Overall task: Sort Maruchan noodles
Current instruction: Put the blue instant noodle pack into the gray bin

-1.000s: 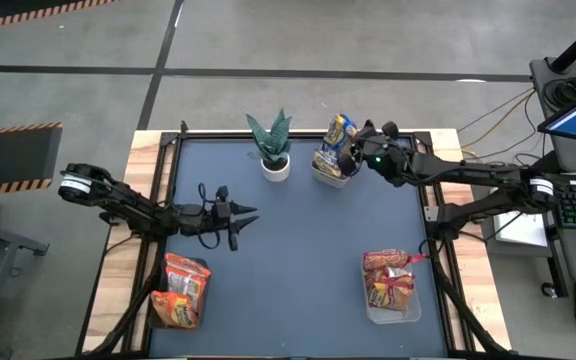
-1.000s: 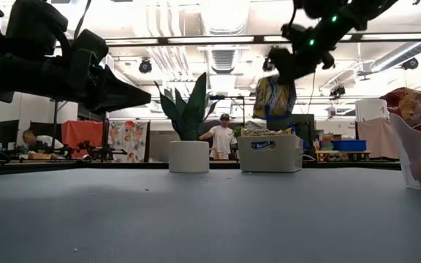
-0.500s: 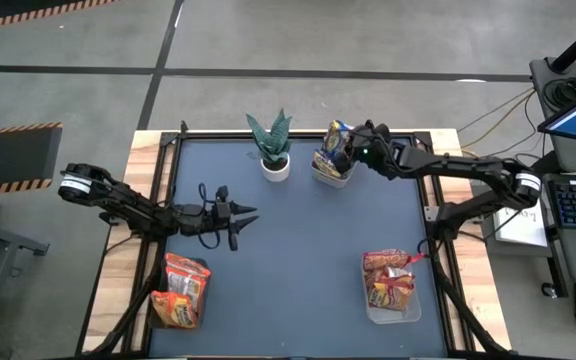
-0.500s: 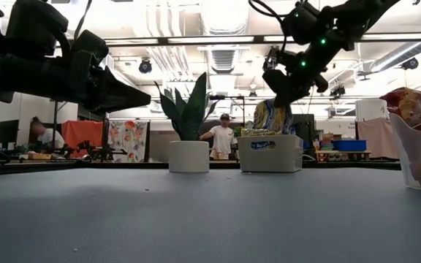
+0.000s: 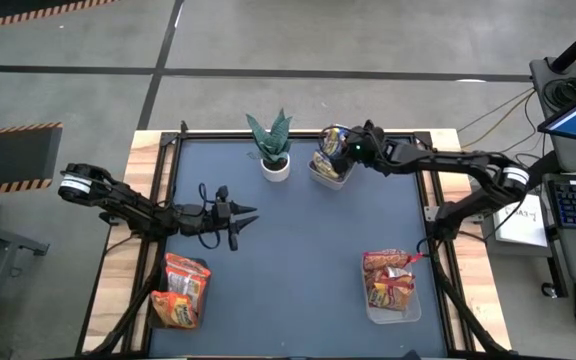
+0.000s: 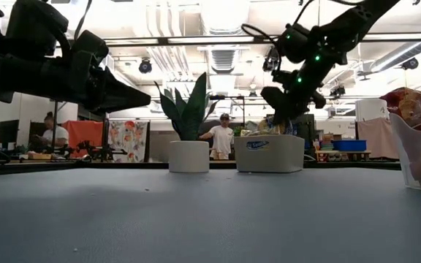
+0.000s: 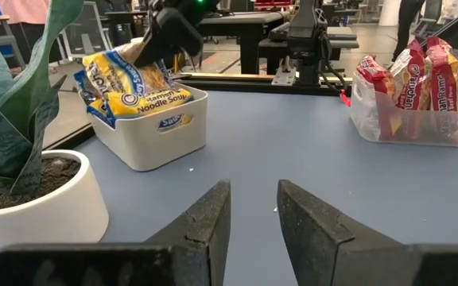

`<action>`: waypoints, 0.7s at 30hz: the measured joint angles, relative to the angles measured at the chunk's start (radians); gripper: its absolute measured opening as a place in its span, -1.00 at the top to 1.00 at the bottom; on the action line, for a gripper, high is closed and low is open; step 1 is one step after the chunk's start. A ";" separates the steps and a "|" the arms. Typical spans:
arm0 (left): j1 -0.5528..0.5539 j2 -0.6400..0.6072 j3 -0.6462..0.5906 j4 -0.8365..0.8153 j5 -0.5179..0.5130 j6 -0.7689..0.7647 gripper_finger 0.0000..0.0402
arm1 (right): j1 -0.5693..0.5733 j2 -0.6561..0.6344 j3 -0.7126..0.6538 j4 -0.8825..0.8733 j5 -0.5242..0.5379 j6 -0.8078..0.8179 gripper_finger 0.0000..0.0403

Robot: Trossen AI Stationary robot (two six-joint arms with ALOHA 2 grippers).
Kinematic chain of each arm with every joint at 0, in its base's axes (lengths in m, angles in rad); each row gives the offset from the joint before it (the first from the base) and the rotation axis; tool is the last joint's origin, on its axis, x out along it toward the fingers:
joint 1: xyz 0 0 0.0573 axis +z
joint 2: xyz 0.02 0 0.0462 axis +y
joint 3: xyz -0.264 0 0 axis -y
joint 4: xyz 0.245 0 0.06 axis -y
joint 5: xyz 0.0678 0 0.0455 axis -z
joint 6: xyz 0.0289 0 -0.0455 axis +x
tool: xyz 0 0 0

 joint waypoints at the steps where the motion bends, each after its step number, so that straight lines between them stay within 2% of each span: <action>1: 0.000 0.000 0.000 0.000 0.000 0.000 0.55 | -0.004 0.007 0.000 -0.001 -0.004 0.001 0.38; 5: 0.000 0.000 0.000 -0.001 0.000 0.000 0.55 | -0.023 0.017 0.000 -0.009 -0.010 0.009 0.24; 11: 0.000 0.000 0.000 -0.004 0.000 0.000 0.55 | -0.050 -0.020 -0.001 -0.020 -0.009 0.008 0.12; 17: 0.000 0.000 0.000 -0.011 -0.008 0.000 0.55 | -0.055 -0.094 -0.002 -0.039 -0.006 0.005 0.10; 21: 0.000 0.000 0.000 -0.012 -0.025 0.000 0.55 | -0.057 -0.127 0.000 -0.029 -0.008 0.005 0.19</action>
